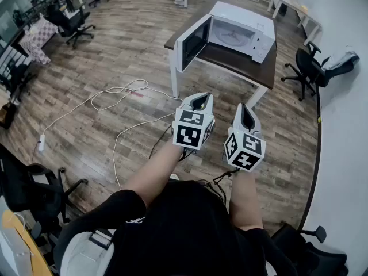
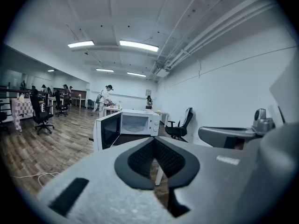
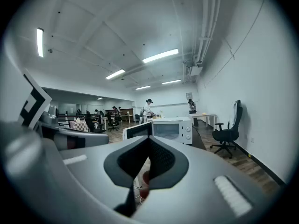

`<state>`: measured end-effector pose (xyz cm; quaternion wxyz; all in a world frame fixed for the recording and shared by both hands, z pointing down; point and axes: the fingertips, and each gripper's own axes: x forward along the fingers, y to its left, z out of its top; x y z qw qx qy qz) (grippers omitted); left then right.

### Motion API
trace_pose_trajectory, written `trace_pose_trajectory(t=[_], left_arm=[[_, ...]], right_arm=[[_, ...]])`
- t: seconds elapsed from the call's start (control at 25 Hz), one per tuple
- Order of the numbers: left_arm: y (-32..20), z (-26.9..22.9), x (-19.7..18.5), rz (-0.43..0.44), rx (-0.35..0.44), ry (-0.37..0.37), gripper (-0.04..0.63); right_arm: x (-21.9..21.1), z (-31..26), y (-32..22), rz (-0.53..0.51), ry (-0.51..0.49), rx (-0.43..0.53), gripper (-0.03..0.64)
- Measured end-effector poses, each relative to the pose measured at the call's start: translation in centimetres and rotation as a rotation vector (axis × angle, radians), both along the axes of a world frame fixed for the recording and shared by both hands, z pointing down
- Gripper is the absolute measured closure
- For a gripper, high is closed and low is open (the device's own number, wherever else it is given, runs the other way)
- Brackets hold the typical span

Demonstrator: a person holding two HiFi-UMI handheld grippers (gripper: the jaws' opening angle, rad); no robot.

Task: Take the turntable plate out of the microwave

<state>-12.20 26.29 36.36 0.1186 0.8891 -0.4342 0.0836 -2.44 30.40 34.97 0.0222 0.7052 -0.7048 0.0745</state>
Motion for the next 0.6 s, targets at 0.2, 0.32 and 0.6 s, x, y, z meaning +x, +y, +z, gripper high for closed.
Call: trace_pose_trajectory(t=[0.2,0.32,0.6], left_arm=[[-0.6,0.0,0.1,0.002,0.000,0.002,0.586],[-0.8,0.1,0.0,0.006,-0.001,0.000,0.586],[-1.8,0.3,-0.9,0.017,0.001,-0.012,0.586]], right_arm=[[-0.2,0.1,-0.7,-0.005,0.003,-0.002,0.612],[-0.2,0.0,-0.8,0.000,-0.029,0.016,0.612],[-1.4,0.2,-2.0,-0.011,-0.040,0.015,0.611]])
